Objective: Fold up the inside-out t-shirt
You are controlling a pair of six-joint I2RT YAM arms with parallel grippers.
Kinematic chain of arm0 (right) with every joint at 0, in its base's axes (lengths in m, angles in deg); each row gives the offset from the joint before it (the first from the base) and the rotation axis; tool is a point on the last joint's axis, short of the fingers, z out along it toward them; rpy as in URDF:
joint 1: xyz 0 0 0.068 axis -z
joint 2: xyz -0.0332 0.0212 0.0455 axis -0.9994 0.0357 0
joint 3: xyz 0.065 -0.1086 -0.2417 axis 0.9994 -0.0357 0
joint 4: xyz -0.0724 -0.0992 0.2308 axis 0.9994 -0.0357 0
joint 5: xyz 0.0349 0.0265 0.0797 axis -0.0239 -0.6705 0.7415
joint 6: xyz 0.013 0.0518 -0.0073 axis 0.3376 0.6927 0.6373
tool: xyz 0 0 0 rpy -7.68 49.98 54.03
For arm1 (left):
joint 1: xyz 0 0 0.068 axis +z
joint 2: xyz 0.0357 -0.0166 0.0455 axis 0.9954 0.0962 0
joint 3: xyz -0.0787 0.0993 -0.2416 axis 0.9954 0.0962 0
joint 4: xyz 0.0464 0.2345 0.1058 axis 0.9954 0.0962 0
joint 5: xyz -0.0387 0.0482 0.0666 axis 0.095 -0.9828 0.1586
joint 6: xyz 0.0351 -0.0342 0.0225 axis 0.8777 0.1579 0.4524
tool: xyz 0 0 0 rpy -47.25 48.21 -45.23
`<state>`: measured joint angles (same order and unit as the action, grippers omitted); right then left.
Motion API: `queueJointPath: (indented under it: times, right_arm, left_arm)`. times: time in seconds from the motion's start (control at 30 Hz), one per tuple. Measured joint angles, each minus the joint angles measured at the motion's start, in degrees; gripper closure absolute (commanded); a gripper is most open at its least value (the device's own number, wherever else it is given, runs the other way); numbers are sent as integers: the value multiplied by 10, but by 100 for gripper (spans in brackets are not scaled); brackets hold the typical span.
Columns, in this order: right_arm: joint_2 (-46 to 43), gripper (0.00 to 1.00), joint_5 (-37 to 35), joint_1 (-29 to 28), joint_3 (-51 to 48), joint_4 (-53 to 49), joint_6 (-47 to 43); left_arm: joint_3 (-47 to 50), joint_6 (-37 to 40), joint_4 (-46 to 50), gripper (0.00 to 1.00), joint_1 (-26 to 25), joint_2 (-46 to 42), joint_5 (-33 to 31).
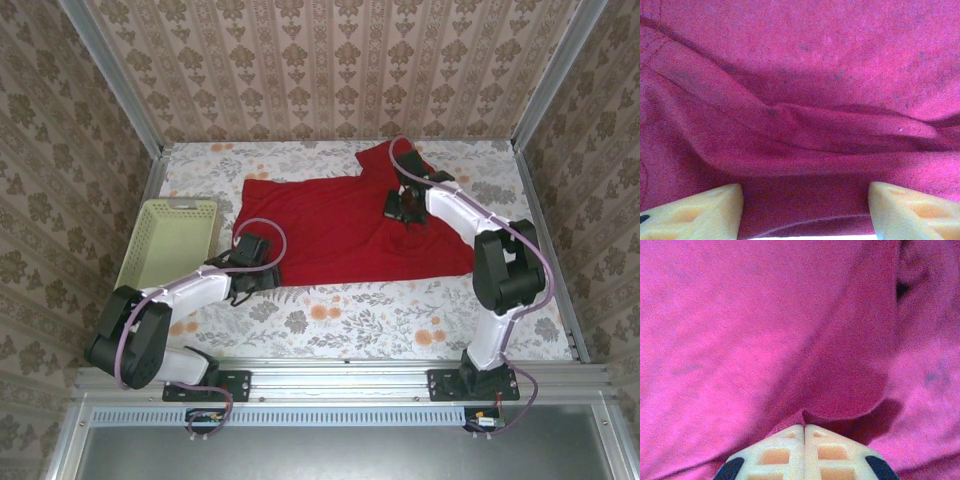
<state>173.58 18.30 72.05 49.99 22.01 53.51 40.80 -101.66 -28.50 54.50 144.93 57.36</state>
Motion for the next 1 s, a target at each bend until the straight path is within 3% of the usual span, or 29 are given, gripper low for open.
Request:
queueJointPath:
  times: [0.1,0.3,0.4,0.6,0.77,1.0]
  right_arm:
    - [50,99,3,0,64,-3,-16]
    - [128,60,15,-3,138,-13,-51]
    - [122,52,16,-5,136,-22,-72]
    - [11,52,-1,4,22,-12,-89]
    - [-81,53,-1,52,-91,8,-71]
    - [-78,51,28,119,-211,56,-16]
  left_arm:
    - [1,0,-1,32,0,0,0]
    - [2,0,0,31,0,-3,0]
    - [2,0,5,31,0,-7,0]
    - [-2,1,23,30,-1,-17,0]
    - [-29,12,30,30,-5,-27,7]
    - [-68,24,-1,29,8,13,40]
